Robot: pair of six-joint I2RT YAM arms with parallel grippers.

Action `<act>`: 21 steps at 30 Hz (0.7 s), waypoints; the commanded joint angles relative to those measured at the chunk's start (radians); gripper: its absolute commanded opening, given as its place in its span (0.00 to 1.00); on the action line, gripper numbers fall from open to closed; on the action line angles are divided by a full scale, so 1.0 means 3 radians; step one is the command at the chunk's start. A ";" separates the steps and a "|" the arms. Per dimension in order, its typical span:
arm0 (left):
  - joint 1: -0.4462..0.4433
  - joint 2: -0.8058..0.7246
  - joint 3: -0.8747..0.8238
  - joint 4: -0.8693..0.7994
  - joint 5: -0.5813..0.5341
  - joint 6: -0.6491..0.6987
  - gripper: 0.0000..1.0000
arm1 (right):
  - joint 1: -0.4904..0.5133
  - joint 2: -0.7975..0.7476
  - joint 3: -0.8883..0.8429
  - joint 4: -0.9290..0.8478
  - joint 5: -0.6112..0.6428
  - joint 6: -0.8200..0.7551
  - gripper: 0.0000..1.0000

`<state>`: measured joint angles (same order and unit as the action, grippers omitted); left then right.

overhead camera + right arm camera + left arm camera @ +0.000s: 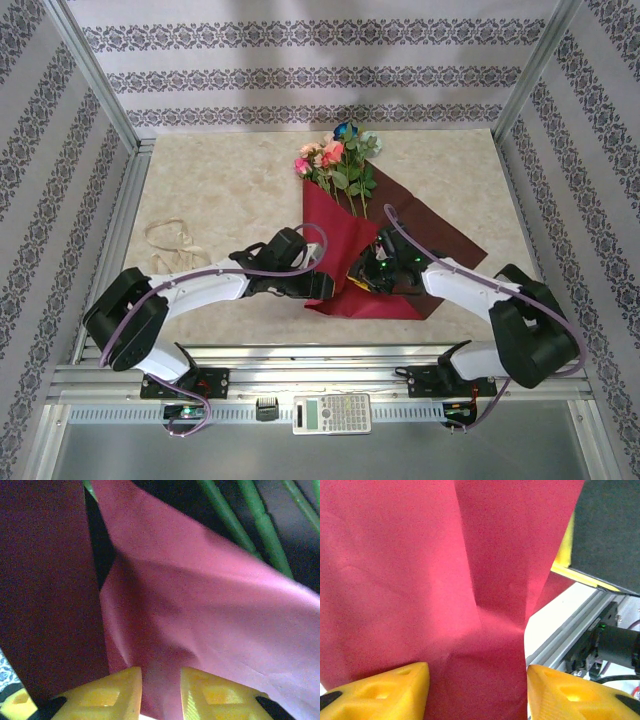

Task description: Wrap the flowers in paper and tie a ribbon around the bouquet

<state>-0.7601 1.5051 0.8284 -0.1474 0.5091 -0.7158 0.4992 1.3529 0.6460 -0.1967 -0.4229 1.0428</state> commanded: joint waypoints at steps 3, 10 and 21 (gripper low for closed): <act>-0.0028 -0.0246 -0.0164 0.0196 -0.0038 -0.0346 0.56 | -0.0033 -0.0293 0.0063 -0.0178 0.0182 0.0238 0.37; 0.0015 -0.0907 -0.0477 -0.0029 -0.0625 -0.0725 0.69 | 0.0063 -0.0480 0.0004 -0.0203 0.0314 0.0524 0.39; 0.0047 -0.1303 -0.0843 -0.0586 -0.0794 -0.0485 0.78 | 0.0351 -0.0027 0.0168 -0.0179 0.0205 0.0484 0.19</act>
<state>-0.7570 1.1458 0.5873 -0.2531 0.3283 -0.8715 0.5755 1.3163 0.6590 -0.2432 -0.3569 1.1828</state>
